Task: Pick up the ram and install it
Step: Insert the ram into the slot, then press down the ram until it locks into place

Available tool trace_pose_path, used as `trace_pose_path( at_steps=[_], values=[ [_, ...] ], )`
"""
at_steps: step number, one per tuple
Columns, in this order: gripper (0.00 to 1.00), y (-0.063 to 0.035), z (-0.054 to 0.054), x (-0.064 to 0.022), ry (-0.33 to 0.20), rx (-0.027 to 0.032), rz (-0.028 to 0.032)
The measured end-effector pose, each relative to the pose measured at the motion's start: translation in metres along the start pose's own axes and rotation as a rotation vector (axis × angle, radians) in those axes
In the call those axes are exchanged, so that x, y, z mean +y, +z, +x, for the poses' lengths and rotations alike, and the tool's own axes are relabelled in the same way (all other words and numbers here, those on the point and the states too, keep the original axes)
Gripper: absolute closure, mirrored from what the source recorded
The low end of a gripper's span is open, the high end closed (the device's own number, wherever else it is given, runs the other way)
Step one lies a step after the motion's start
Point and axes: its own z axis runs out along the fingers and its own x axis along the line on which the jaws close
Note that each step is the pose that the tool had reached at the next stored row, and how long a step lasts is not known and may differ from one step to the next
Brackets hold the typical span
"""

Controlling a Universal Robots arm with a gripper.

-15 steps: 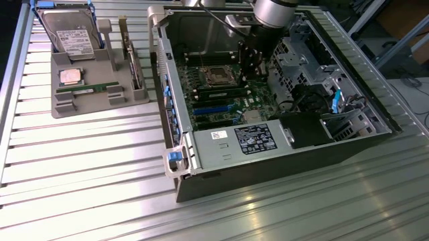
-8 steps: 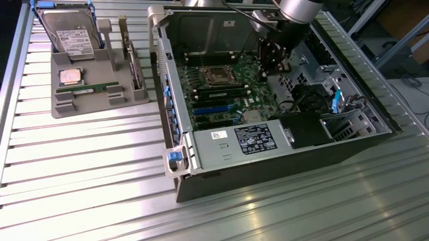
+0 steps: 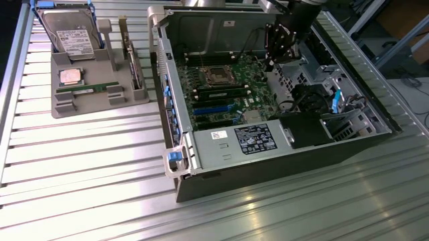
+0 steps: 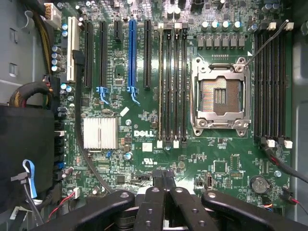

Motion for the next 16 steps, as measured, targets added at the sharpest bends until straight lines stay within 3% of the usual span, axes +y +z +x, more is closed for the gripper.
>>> trace_pose_path(
  at_steps=[7, 11, 16],
  values=[
    [0.89, 0.0002, 0.000, 0.0010, 0.000, 0.0001, 0.0000],
    [0.89, 0.0059, 0.000, 0.0144, 0.000, 0.0001, 0.0000],
    [0.89, 0.0159, -0.001, 0.0248, 0.000, -0.0008, 0.0000]
  ],
)
